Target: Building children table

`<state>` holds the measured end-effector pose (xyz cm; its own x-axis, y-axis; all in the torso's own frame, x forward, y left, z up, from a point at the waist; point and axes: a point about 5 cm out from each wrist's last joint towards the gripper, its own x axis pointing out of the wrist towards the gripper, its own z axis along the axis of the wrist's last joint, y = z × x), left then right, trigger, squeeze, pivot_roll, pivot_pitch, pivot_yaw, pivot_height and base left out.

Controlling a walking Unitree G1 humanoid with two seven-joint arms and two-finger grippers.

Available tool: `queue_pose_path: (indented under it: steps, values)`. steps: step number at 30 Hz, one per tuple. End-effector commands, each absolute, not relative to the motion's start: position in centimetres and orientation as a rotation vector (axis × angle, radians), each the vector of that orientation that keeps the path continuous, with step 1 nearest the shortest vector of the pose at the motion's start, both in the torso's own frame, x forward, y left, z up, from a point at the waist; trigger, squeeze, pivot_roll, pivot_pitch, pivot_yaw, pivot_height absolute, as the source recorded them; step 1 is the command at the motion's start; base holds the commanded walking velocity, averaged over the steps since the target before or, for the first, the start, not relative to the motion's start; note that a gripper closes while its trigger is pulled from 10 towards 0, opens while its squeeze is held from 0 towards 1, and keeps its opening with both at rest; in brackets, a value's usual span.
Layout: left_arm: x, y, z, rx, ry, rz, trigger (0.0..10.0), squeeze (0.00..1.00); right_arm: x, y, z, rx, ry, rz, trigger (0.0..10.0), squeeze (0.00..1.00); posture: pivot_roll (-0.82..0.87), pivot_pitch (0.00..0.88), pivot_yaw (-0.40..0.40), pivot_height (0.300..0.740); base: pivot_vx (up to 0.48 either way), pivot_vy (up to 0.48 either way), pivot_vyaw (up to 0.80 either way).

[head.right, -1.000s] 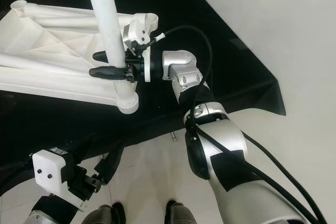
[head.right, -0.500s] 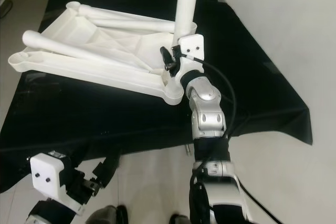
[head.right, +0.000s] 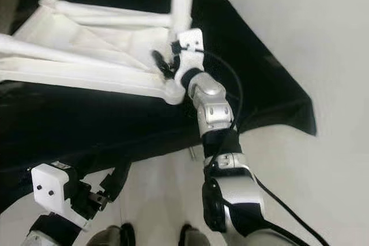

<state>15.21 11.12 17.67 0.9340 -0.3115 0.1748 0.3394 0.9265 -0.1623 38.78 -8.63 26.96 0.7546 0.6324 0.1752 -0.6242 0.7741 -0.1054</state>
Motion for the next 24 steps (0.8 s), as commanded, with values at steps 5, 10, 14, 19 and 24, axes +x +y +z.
queue_pose_path:
  steps: [5,10,14,19,24]
  values:
    - [15.0,11.0,17.4,-0.201,-0.134,-0.331,10.0,0.00,37.8,-7.0,27.4,-0.264,-0.281,1.109,10.0,0.00,0.09,0.243,-0.055,0.740,0.000,0.000,0.00]
    - [15.0,11.0,17.4,-0.201,-0.133,-0.332,10.0,0.00,37.8,-6.7,27.6,-0.265,-0.270,1.205,10.0,0.00,0.10,0.242,-0.048,0.740,0.000,0.000,0.00]
    - [14.9,11.1,17.4,-0.200,-0.130,-0.333,10.0,0.00,37.3,-6.1,27.6,-0.242,-0.242,1.369,10.0,0.00,0.11,0.241,-0.044,0.740,0.000,0.000,0.00]
    - [14.7,11.1,17.4,-0.197,-0.124,-0.335,10.0,0.00,36.9,-5.6,27.4,-0.239,-0.213,1.491,10.0,0.00,0.11,0.240,-0.037,0.740,0.000,0.000,0.00]
    - [14.6,11.1,17.4,-0.194,-0.118,-0.336,10.0,0.00,36.9,-5.3,27.4,-0.208,-0.212,1.560,8.2,0.00,0.12,0.239,-0.035,0.740,0.000,0.000,0.00]
